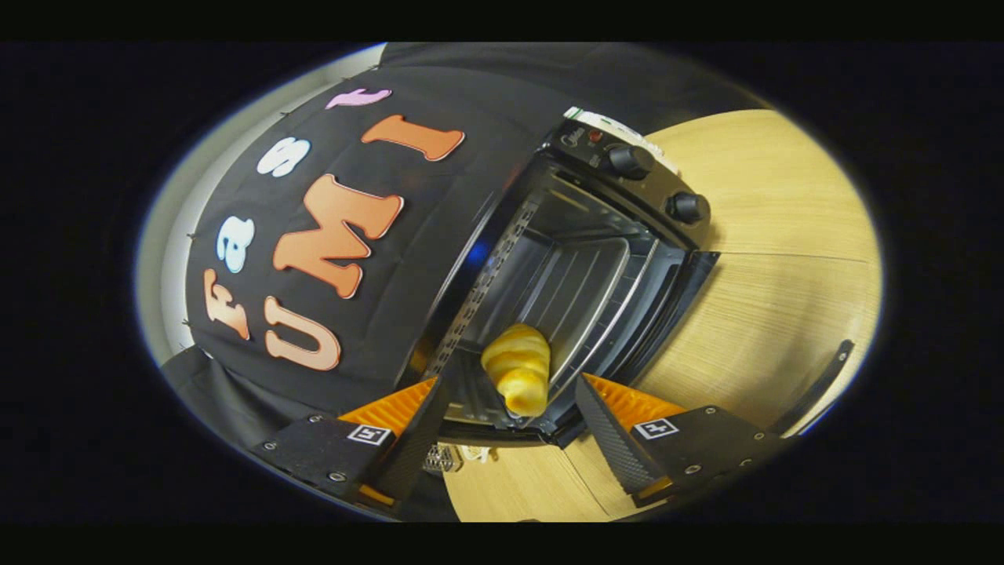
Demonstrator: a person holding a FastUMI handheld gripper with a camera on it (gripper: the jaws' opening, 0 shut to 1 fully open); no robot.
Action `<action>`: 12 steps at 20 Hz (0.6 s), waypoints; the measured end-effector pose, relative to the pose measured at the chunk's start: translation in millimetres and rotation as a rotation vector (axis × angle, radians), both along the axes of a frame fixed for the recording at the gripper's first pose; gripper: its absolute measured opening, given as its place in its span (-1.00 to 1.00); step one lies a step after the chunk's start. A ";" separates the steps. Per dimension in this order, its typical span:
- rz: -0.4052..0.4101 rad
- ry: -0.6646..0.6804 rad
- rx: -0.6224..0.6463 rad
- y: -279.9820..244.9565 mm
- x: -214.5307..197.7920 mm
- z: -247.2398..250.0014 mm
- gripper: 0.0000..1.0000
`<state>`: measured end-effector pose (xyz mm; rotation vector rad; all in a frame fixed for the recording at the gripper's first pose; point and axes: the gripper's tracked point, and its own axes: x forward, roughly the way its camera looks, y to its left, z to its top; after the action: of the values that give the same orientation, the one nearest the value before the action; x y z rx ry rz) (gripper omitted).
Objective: Open the toaster oven, put the food inside, and close the toaster oven door.
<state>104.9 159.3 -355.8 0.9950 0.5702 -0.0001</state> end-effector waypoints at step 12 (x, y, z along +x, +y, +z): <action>0.100 0.073 -0.335 -50.4 -104.3 5.4 0.97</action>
<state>0.7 108.9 -350.4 0.6421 0.6622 -0.0421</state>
